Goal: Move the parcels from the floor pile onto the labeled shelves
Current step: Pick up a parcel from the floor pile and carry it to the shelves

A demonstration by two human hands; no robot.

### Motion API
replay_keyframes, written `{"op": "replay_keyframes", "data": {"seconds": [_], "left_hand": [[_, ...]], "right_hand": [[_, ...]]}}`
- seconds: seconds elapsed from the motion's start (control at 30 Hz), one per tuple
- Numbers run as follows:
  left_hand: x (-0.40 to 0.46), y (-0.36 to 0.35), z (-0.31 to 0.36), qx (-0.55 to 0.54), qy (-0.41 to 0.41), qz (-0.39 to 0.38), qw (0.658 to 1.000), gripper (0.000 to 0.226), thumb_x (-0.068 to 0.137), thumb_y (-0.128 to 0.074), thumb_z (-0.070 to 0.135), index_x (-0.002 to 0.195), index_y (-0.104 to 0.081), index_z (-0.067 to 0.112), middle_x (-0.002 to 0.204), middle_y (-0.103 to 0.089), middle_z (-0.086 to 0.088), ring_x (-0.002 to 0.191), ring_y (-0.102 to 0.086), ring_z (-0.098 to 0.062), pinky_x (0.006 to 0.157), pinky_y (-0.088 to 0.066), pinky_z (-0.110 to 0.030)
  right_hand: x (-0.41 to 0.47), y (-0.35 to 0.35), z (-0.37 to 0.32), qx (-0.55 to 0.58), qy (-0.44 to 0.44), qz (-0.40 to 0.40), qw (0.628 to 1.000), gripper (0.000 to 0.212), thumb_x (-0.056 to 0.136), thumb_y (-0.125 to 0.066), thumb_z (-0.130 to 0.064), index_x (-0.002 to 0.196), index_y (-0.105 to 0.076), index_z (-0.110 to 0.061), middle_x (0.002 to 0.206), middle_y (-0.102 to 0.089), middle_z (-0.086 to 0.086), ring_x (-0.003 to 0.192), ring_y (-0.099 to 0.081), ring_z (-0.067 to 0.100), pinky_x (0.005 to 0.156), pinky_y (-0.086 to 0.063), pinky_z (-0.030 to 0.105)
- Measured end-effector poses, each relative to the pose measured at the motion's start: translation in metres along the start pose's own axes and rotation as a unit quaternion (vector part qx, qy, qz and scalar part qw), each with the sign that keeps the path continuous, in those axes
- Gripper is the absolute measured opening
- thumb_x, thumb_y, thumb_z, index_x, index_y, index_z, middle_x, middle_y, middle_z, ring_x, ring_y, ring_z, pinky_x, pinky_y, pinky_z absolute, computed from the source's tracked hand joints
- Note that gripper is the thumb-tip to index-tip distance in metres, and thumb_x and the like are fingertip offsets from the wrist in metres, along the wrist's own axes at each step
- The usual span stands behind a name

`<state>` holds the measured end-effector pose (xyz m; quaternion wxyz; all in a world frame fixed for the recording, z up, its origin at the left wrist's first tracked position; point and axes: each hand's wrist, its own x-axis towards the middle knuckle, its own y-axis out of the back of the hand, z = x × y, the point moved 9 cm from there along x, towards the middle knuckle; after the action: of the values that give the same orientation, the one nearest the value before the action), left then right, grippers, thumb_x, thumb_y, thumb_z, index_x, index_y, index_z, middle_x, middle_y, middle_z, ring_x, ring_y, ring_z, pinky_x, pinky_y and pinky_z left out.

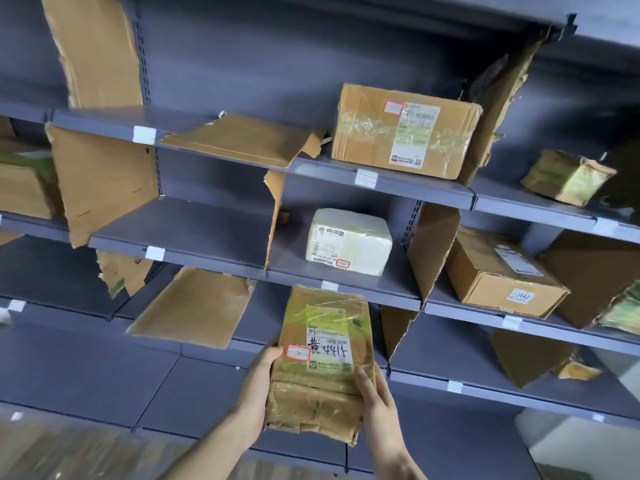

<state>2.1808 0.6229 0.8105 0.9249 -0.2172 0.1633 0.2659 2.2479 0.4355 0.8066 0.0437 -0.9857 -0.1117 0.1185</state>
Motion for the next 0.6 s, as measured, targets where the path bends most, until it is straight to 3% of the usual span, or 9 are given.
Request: {"op": "replay_keyframes", "data": {"seconds": [0.07, 0.17, 0.27, 0.4, 0.47, 0.6], "left_hand": [[0.0, -0.001, 0.003, 0.003, -0.004, -0.005, 1.0, 0.026, 0.1, -0.045, 0.027, 0.107, -0.07, 0.024, 0.085, -0.078, -0.004, 0.066, -0.074, -0.016, 0.05, -0.051, -0.022], [0.001, -0.007, 0.004, 0.01, 0.001, -0.025, 1.0, 0.028, 0.1, -0.045, 0.029, 0.113, -0.069, 0.023, 0.092, -0.078, -0.007, 0.076, -0.076, -0.023, 0.06, -0.054, -0.028], [-0.001, -0.008, 0.009, 0.008, -0.004, -0.035, 0.999, 0.028, 0.101, -0.043, 0.028, 0.111, -0.069, 0.023, 0.091, -0.078, -0.007, 0.074, -0.076, -0.022, 0.056, -0.055, -0.026], [-0.002, -0.01, 0.009, 0.002, 0.0, -0.051, 0.999, 0.031, 0.101, -0.044, 0.031, 0.116, -0.068, 0.02, 0.092, -0.078, -0.008, 0.077, -0.076, -0.025, 0.062, -0.055, -0.03], [-0.002, -0.01, 0.009, 0.002, 0.001, -0.059, 0.998, 0.029, 0.101, -0.045, 0.03, 0.113, -0.069, 0.018, 0.087, -0.078, -0.008, 0.07, -0.075, -0.023, 0.053, -0.055, -0.027], [-0.004, -0.011, 0.007, 0.008, 0.006, -0.074, 0.997, 0.029, 0.101, -0.044, 0.029, 0.114, -0.067, 0.017, 0.085, -0.078, -0.008, 0.066, -0.075, -0.022, 0.045, -0.053, -0.023]], "right_hand": [[-0.002, 0.001, -0.003, 0.012, 0.012, 0.009, 1.0, 0.036, 0.087, -0.07, -0.042, 0.123, -0.068, -0.042, 0.119, -0.075, -0.007, 0.115, -0.07, 0.019, 0.106, -0.051, 0.051], [-0.004, 0.003, -0.005, 0.04, 0.017, 0.012, 0.999, 0.026, 0.099, -0.062, -0.025, 0.123, -0.067, -0.034, 0.116, -0.077, -0.004, 0.11, -0.072, 0.018, 0.099, -0.056, 0.044], [-0.009, 0.0, -0.012, 0.038, 0.026, 0.011, 0.999, 0.028, 0.102, -0.057, -0.019, 0.125, -0.067, -0.031, 0.115, -0.077, -0.005, 0.11, -0.072, 0.017, 0.101, -0.054, 0.044], [-0.014, 0.0, -0.013, 0.034, 0.026, 0.015, 0.999, 0.03, 0.101, -0.057, -0.022, 0.129, -0.065, -0.029, 0.117, -0.076, -0.001, 0.111, -0.072, 0.021, 0.101, -0.054, 0.048], [-0.016, -0.001, -0.014, 0.032, 0.03, 0.014, 0.999, 0.03, 0.101, -0.057, -0.022, 0.129, -0.065, -0.029, 0.119, -0.076, 0.001, 0.11, -0.072, 0.02, 0.099, -0.056, 0.045], [-0.019, -0.002, -0.016, 0.026, 0.032, 0.018, 0.999, 0.035, 0.102, -0.056, -0.019, 0.136, -0.062, -0.023, 0.113, -0.078, 0.0, 0.1, -0.075, 0.014, 0.071, -0.061, 0.023]]}}
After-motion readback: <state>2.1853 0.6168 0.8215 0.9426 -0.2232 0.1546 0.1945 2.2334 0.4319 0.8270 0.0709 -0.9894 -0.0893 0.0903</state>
